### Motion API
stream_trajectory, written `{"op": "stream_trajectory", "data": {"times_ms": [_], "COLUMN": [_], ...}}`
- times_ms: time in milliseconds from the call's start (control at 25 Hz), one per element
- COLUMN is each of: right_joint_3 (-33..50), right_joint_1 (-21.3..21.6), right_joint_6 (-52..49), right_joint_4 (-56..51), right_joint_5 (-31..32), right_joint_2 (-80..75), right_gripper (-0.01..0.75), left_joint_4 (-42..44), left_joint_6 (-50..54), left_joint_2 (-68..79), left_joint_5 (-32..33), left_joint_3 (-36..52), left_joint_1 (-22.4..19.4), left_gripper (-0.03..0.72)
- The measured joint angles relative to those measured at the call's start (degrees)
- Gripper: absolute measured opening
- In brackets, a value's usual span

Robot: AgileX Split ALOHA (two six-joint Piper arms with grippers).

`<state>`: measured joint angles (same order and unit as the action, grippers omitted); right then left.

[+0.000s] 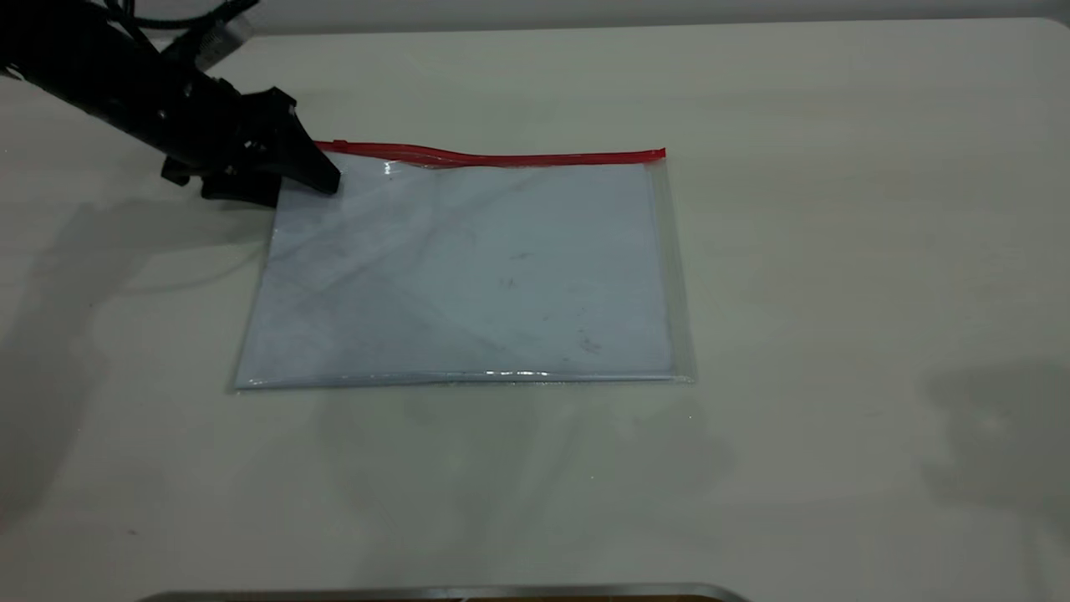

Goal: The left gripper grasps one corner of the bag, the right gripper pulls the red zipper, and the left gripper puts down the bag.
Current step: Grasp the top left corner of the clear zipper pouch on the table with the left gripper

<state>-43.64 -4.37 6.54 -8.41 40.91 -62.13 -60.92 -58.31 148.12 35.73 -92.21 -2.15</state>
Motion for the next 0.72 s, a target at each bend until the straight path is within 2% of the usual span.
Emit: {"op": "stream_trajectory", "data": {"times_ms": [40,160,320,360,480,720], "right_joint_3": [0.00,0.00,0.00,0.00,0.00,0.00], "right_joint_1": [0.00,0.00,0.00,0.00,0.00,0.00], "right_joint_6": [0.00,0.00,0.17,0.23,1.22,8.26], "right_joint_4": [0.00,0.00,0.00,0.00,-0.06,-2.92], "right_joint_5": [0.00,0.00,0.00,-0.13,-0.96,-6.09], "right_joint_2": [0.00,0.00,0.00,-0.05,-1.02,-7.59], "right_gripper": [0.580,0.580,0.580,0.580,0.580,0.580], "left_joint_4": [-0.18,-0.97,-2.76,-2.89,-3.08,0.57], "left_joint_6": [0.00,-0.13,-4.59,-6.30,-12.05,-23.76], "left_joint_2": [0.06,0.13,0.32,0.32,0.42,0.60], "left_joint_5": [0.06,0.13,1.30,2.17,6.09,19.17], "left_joint_3": [0.00,0.00,-0.11,-0.28,-2.60,-11.18], "left_joint_1": [0.00,0.00,0.00,0.00,0.00,0.06], "left_gripper": [0.516,0.377,0.113,0.075,0.053,0.053]}}
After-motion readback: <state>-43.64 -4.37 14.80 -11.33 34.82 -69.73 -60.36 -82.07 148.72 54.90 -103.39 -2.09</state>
